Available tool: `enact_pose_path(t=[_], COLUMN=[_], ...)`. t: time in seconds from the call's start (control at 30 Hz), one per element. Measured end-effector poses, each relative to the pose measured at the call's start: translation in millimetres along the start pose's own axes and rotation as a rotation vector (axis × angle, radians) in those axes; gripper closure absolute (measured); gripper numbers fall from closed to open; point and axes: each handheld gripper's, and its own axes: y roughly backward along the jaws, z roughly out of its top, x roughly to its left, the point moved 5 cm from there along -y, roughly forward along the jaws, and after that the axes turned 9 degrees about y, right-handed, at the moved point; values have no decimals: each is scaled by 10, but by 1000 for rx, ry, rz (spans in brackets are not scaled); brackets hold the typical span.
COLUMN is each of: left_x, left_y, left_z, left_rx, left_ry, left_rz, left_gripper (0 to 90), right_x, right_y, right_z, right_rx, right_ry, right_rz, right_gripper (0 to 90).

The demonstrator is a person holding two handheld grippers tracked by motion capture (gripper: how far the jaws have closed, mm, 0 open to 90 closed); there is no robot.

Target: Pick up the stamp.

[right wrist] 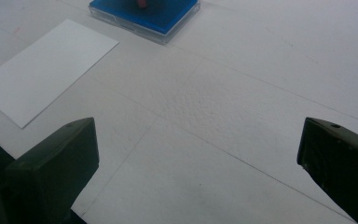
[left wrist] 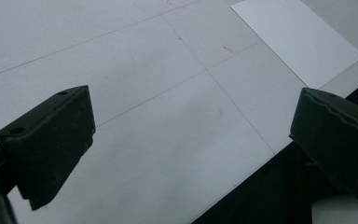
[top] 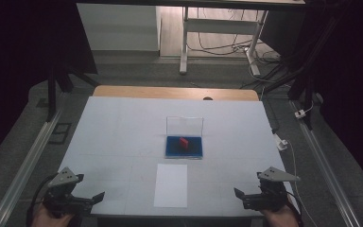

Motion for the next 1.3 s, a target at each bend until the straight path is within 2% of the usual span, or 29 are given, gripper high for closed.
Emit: enact_pose_path(t=[0.57,0.93,1.13,1.3], left_x=[-16,-37,-33,-33], left_y=[-27,-42,-42,-44], left_z=[4,0,1,2], left_rx=[22,31,30,32], left_ry=[-16,-37,-33,-32], left_rz=[-15,-7,-6,-2], left_gripper=[11,14,14,12], right_x=[-39,-23,-3,32], right_y=[3,-5,-6,-1], right_z=[-19,-17,13,92], right_rx=[4,13,3,-17], right_ry=[-54,-39,-30,3], right_rz=[43,56,65,75], right_gripper=[0,0,0,0])
